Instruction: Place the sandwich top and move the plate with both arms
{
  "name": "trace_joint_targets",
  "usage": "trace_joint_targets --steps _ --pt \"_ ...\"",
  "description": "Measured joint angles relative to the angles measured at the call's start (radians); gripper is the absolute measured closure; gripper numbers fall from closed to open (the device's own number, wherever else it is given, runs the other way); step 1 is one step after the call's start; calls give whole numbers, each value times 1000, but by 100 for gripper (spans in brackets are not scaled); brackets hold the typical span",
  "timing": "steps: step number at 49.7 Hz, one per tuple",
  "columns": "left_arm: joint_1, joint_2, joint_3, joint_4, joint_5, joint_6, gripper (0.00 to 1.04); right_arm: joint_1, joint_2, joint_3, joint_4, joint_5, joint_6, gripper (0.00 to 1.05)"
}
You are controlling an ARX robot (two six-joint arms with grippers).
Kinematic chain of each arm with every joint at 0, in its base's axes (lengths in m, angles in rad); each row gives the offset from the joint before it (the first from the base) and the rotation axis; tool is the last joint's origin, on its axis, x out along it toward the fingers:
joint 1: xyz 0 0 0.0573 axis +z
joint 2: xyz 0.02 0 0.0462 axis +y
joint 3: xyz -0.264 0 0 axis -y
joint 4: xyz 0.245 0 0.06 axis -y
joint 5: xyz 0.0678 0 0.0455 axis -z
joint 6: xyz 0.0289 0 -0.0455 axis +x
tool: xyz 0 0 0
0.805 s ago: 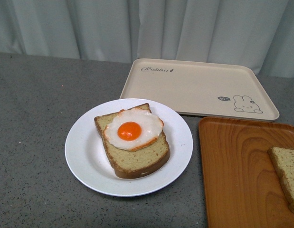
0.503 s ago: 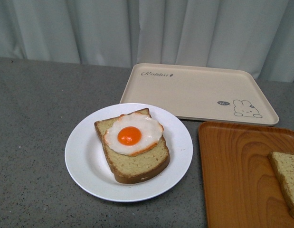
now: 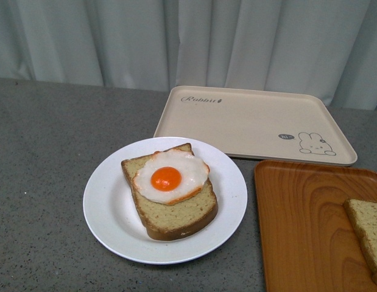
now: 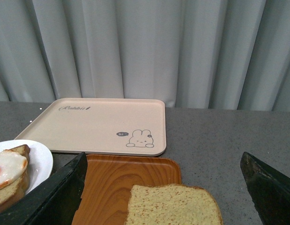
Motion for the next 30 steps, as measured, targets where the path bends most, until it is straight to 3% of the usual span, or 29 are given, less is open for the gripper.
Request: trace_joint_targets --steps 30 --pt "0 0 0 0 0 0 6 0 0 0 0 0 0 9"
